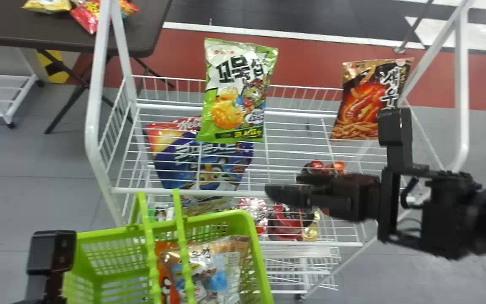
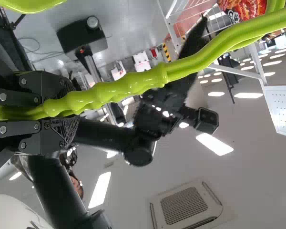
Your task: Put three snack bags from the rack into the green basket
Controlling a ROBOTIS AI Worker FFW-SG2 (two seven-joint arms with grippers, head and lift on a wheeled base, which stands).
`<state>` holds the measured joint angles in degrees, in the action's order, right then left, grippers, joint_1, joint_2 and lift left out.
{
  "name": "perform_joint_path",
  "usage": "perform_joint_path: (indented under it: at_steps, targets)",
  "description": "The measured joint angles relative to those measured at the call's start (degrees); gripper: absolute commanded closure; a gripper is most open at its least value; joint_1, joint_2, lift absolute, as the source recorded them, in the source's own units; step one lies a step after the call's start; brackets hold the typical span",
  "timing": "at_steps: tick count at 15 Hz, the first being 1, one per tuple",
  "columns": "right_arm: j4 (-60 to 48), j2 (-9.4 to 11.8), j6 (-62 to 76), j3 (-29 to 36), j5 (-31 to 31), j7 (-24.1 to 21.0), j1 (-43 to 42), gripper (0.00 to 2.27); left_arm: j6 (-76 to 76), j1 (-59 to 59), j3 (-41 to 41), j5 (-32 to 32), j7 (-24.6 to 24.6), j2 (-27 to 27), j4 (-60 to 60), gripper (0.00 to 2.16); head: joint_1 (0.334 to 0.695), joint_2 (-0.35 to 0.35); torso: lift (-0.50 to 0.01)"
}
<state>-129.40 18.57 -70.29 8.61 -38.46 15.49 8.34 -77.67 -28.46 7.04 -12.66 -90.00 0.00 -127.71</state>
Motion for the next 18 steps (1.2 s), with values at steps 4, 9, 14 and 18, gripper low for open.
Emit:
perform_joint_path:
  at_steps: [4, 9, 14, 18]
  targets:
    - [12.9, 1.5, 14.3, 0.8, 7.4, -0.6, -4.6, 0.04, 0.2, -0.1, 0.2, 0.0, 0.0, 0.0, 0.2, 2.15, 0.695, -0.330, 0.000]
    - [24.4, 2.6, 28.7, 0.6, 14.4, -3.4, -7.8, 0.03, 0.2, -0.2, 0.3, 0.0, 0.0, 0.0, 0.2, 2.15, 0.695, -0.350, 0.000]
    - [31.4, 3.1, 35.2, 0.4, 18.6, -6.1, -11.1, 0.04, 0.2, -0.2, 0.3, 0.1, 0.0, 0.0, 0.2, 2.15, 0.695, -0.350, 0.000]
    - [41.6, 3.8, 42.1, -4.0, 23.1, -7.7, -17.0, 0.13, 0.2, -0.2, 0.3, 0.1, 0.0, 0.0, 0.2, 2.15, 0.695, -0.350, 0.000]
